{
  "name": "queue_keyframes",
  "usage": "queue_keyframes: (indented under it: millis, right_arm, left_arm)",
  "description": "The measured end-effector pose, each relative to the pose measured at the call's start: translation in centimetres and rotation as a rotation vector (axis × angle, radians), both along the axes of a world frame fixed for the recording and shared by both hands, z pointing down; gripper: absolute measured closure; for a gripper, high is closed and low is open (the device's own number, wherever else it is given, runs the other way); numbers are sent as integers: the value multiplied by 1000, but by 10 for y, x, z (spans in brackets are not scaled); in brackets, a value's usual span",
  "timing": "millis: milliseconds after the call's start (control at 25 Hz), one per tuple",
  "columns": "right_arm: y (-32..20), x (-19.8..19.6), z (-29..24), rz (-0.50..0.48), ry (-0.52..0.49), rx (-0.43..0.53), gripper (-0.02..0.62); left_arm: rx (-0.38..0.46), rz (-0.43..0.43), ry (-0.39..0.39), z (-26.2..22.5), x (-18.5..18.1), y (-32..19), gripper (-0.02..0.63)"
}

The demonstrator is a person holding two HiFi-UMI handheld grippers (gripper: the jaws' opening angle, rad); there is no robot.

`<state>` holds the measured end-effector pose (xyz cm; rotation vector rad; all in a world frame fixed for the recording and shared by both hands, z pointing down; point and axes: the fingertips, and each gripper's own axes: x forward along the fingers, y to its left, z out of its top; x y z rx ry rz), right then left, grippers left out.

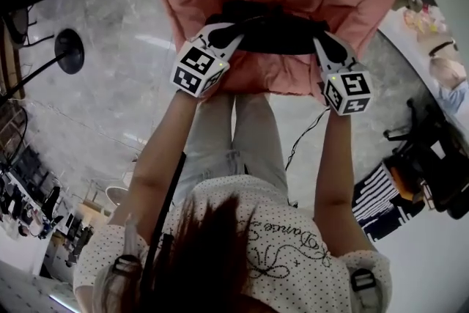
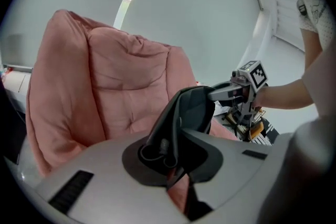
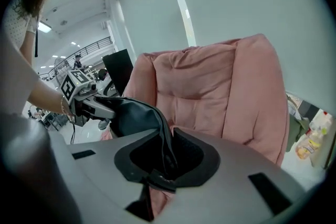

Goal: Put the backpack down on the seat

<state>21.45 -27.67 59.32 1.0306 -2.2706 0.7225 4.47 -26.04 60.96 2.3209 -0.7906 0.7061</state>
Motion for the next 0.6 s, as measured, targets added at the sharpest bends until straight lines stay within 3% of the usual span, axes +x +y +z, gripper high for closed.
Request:
queue_keyframes:
  millis: [600]
  right_arm:
    - [16,5,102,7,13,-173,517]
  left_arm:
    - [-109,-8,-67,101,3,20,569]
